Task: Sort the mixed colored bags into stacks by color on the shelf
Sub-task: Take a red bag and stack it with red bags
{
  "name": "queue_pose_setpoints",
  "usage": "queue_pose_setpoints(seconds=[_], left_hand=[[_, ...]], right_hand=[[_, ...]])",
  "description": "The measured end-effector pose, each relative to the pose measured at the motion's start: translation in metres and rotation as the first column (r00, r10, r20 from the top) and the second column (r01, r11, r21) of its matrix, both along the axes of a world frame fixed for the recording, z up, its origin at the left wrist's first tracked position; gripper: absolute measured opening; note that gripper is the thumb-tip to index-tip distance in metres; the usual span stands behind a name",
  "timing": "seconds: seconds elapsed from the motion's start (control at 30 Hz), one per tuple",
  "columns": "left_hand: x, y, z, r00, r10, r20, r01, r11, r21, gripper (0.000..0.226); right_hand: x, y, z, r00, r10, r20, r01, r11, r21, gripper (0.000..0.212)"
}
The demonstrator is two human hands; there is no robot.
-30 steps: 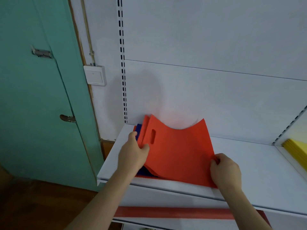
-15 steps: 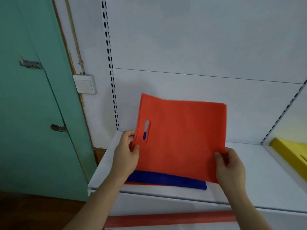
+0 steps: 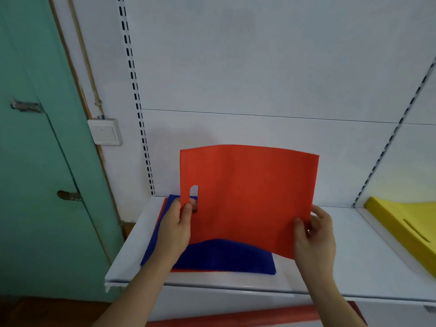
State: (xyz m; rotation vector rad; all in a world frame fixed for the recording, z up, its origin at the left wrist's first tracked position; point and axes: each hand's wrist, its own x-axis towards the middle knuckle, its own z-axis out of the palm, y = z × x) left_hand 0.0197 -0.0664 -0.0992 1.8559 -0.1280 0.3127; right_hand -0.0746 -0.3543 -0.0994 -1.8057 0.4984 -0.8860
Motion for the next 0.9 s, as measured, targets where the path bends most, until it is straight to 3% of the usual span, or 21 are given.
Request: queue_pose_setpoints(seconds=[0.13,0.27,0.4,0.63,0.9], left_hand=[[-0.003,-0.002,0.009,0.993,0.086,0.083,-0.081,0.995,-0.057,0.014],[-0.009,-0.02,0.016,0.983,0.103,0.153,-0.086,0.989,-0.116,0.035],[-0.016,-0.051,0.018,0.976,-0.039,0.214,0.045,0.999,-0.021,0.019],[-0.054,-0.128,0.008,0.909,-0.323,0.262,0.311,0.946,0.089,0.026],[-0.14,-0.256,0.003,0.727,-0.613,0.309,0.569,0.79,0.23,0.039]], right_hand=[[-0.016,-0.008,-0.002,0.991,-0.104,0.085,0.101,0.994,0.03,0.035],[-0.041,-0.014,-0.004,0.985,-0.134,0.106,0.154,0.966,-0.206,0.022],[-0.083,-0.026,-0.004,0.968,-0.221,0.119,0.249,0.898,-0.363,0.027],[-0.187,-0.046,-0.02,0.894,-0.449,-0.022,0.4,0.817,-0.415,0.053],[-0.322,-0.093,-0.029,0.645,-0.764,-0.002,0.693,0.586,-0.421,0.056]])
